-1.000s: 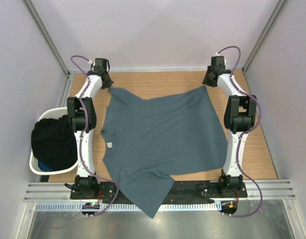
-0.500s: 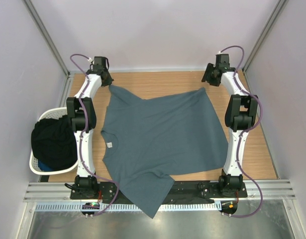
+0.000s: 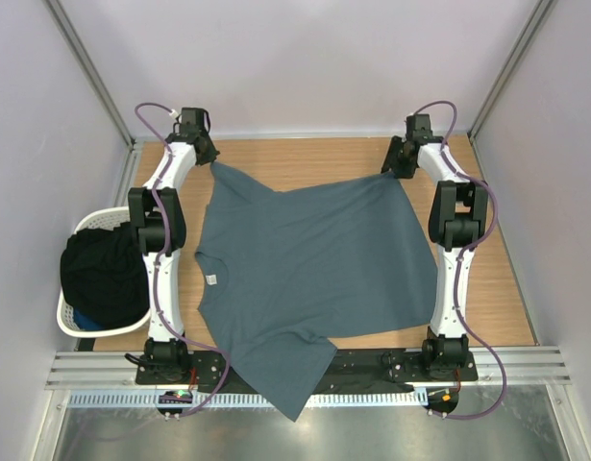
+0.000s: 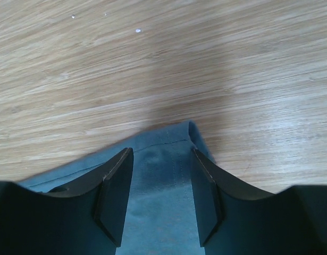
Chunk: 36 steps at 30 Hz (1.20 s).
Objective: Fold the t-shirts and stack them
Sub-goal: Flatten the tshirt out, then fold the tshirt
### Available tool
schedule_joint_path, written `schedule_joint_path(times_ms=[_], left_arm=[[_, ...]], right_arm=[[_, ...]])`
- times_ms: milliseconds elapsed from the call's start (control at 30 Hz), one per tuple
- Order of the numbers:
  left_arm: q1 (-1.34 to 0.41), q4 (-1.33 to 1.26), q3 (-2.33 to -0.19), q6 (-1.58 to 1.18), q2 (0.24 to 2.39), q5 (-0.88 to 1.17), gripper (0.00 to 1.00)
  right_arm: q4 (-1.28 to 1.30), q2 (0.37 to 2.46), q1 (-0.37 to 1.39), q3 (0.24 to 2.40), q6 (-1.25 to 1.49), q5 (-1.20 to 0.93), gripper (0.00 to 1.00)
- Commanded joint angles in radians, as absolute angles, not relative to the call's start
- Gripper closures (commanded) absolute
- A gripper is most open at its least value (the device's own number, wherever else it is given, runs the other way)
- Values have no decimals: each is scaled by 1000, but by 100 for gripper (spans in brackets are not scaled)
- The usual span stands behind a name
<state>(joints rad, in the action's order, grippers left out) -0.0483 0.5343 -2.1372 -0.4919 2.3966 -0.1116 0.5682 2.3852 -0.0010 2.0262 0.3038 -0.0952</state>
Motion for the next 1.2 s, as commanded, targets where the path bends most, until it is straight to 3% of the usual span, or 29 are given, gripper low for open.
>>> schedule_joint_path(times_ms=[0, 333, 933, 1000, 1167], left_arm=[[-40, 499, -2178, -480, 2390, -109, 100], [-40, 499, -2180, -472, 2391, -104, 100], [-40, 505, -2223, -466, 2404, -83, 100], [-38, 505, -2230, -465, 2407, -78, 100], [-38, 506, -2252, -457, 2411, -69, 100]], right_arm=[[571, 2358, 0, 2075, 290, -64, 48], [575, 2353, 0, 2092, 301, -5, 48], [577, 2421, 0, 2131, 308, -55, 59], [575, 2427, 0, 2140, 308, -57, 63], [554, 2428, 0, 2152, 310, -57, 88]])
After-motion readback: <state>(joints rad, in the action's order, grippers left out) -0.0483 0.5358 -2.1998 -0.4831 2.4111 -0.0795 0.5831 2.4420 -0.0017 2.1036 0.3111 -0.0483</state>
